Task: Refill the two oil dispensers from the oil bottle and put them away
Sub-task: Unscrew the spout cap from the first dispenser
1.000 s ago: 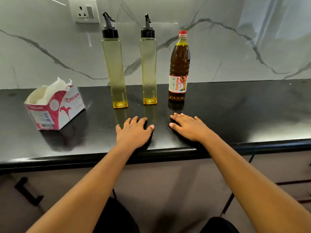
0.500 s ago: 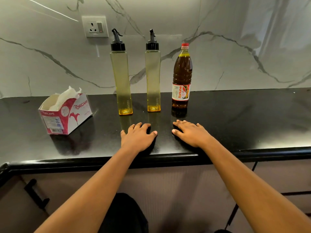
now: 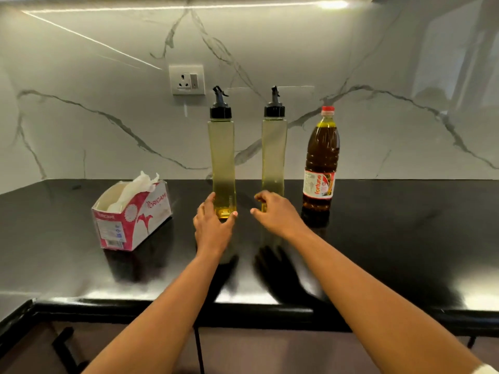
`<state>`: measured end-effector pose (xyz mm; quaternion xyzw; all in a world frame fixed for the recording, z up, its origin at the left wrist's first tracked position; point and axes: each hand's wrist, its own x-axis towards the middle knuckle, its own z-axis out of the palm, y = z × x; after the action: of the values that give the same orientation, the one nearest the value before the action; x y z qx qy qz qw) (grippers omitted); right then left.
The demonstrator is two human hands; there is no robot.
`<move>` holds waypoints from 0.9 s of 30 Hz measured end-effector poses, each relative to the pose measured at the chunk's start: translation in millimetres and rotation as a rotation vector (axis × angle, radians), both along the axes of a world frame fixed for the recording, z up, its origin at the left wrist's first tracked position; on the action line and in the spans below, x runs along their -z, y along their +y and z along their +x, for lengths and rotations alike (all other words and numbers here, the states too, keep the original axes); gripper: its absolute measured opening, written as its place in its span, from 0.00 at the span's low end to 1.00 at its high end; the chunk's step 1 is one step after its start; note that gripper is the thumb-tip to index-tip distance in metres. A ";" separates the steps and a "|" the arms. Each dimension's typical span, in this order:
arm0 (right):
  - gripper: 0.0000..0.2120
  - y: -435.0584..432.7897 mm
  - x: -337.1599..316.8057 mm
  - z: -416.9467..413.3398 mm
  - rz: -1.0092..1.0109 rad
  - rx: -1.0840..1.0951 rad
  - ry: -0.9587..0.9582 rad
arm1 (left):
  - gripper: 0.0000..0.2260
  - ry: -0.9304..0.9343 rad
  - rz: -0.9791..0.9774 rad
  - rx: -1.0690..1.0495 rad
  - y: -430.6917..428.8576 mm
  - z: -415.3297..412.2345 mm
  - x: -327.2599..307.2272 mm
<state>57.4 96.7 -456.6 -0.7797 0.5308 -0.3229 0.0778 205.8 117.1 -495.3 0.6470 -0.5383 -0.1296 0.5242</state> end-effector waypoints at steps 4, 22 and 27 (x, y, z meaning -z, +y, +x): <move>0.23 -35.2 -30.3 29.3 0.022 -0.056 -0.236 | 0.40 0.090 -0.108 0.016 -36.5 16.7 -1.0; 0.32 -116.7 -148.9 101.1 0.034 -0.189 -0.685 | 0.42 0.108 -0.195 0.119 -105.8 17.4 -9.3; 0.22 -108.2 -152.4 95.0 0.039 -0.200 -0.679 | 0.41 0.120 -0.175 0.172 -94.3 19.7 -8.5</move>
<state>152.4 -11.5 -304.2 -0.6745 0.4017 -0.5442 0.2960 225.5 22.8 -486.8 0.5413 -0.5689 -0.1651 0.5968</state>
